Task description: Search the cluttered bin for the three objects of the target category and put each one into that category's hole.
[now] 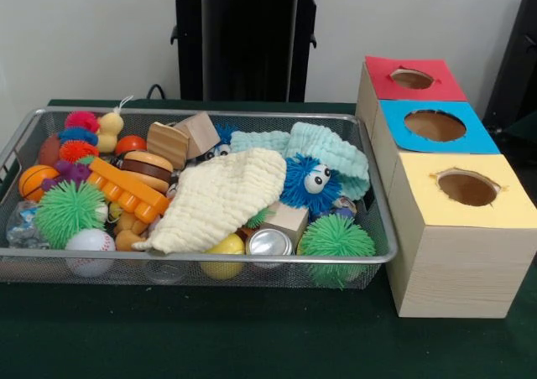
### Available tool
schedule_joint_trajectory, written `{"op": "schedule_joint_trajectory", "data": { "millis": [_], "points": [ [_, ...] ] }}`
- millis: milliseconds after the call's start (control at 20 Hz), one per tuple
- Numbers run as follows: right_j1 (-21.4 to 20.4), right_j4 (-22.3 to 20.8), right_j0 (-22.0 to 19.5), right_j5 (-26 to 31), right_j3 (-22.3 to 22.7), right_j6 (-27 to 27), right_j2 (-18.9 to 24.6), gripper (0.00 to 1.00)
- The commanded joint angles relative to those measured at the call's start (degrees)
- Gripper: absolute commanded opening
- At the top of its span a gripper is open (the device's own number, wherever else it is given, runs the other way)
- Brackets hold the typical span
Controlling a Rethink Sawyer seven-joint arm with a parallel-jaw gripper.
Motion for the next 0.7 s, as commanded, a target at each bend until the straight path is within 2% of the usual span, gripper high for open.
{"op": "schedule_joint_trajectory", "data": {
  "millis": [50, 700],
  "points": [
    [4.0, 2.4, -1.7, 0.7, -4.5, 10.5, 1.8, 1.00],
    [9.0, 3.7, -1.8, 3.8, -12.7, 10.8, 2.5, 1.00]
  ]
}}
